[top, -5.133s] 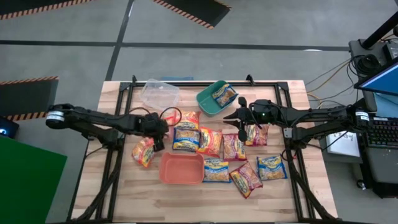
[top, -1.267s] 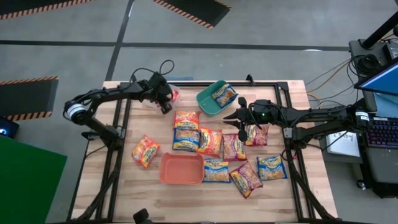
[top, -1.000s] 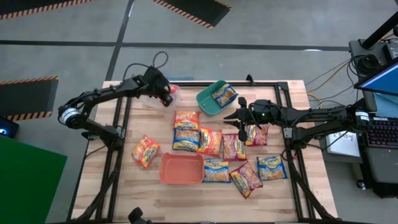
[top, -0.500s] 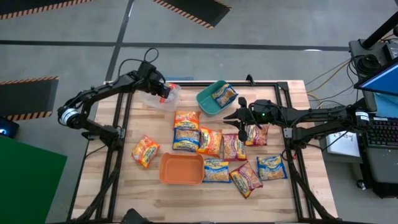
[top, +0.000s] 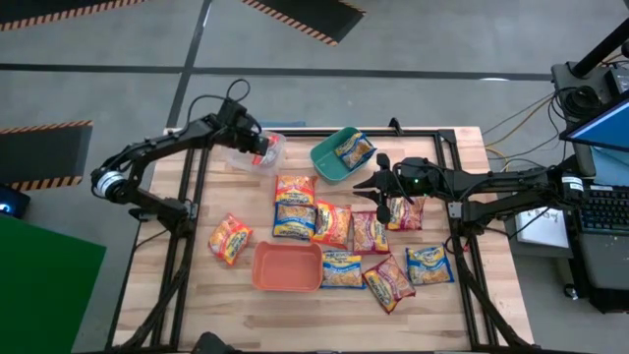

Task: Sort Maruchan noodles
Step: Put the orange noodle pack into the transparent bin

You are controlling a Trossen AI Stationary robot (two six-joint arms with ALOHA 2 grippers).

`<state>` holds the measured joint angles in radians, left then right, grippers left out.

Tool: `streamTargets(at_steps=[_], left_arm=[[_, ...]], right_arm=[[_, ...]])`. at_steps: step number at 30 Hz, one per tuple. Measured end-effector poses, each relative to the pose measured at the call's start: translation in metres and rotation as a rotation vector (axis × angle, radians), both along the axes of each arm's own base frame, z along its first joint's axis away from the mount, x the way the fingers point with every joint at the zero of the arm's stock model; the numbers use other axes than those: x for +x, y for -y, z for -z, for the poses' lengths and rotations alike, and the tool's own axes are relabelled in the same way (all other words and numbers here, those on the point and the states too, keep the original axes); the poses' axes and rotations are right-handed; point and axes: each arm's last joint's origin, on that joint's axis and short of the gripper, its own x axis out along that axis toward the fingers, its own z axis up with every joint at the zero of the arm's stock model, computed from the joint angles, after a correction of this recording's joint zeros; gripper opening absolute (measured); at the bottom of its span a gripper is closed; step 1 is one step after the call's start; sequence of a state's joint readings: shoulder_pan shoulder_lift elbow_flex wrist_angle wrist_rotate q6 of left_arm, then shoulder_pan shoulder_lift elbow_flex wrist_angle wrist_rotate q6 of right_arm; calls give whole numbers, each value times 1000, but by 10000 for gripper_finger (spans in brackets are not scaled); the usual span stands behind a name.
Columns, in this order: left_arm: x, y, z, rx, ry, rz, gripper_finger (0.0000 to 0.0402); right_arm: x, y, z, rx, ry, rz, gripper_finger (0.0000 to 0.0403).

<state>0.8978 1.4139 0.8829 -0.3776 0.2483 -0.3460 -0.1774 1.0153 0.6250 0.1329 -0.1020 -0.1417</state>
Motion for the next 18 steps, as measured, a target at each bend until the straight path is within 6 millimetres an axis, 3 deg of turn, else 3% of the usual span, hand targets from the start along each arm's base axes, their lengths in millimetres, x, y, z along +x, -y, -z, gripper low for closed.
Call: streamTargets(at_steps=[6, 18], left_arm=[[-1, 1, 8, -9, 29, -41, 0], [4, -1, 5, 5, 88, -73, 0]], right_arm=[[0, 0, 0, 0, 4, 0, 59], [0, 0, -1, 0, 7, 0, 59]])
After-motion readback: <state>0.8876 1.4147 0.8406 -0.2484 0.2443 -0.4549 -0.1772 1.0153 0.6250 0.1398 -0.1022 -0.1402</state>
